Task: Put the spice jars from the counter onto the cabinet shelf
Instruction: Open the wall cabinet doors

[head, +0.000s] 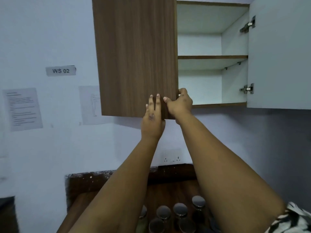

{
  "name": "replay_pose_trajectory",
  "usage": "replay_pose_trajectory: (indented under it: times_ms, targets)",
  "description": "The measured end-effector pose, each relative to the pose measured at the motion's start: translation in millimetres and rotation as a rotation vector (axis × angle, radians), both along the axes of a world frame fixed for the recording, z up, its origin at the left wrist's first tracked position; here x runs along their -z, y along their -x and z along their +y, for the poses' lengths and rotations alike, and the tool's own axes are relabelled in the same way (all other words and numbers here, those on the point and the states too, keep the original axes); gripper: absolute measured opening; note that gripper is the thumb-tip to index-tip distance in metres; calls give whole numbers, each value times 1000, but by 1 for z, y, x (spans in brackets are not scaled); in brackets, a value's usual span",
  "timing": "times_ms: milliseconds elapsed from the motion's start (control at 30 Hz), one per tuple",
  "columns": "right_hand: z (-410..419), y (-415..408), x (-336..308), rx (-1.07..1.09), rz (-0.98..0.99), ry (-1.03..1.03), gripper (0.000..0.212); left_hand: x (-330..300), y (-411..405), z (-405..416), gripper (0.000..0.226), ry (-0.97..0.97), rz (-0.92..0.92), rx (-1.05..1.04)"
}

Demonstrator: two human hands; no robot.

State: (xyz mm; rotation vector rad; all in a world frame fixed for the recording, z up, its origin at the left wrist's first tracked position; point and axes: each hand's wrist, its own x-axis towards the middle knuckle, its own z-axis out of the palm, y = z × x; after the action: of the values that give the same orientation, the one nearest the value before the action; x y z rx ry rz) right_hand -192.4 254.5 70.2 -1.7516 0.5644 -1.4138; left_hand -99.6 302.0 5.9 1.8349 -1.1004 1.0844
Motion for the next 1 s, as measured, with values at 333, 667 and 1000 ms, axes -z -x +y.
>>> replay_pose_trajectory:
  times_ms: [333, 667, 1000]
  targets:
    - [149, 13, -1, 122, 102, 89, 32, -9, 33, 137, 82, 78, 257, 355]
    - [304, -49, 6, 247, 130, 281, 29, -14, -4, 282, 20, 339, 601, 500]
    - [371, -109, 17, 252, 159, 361, 37, -13, -60, 358, 26, 267, 672, 640]
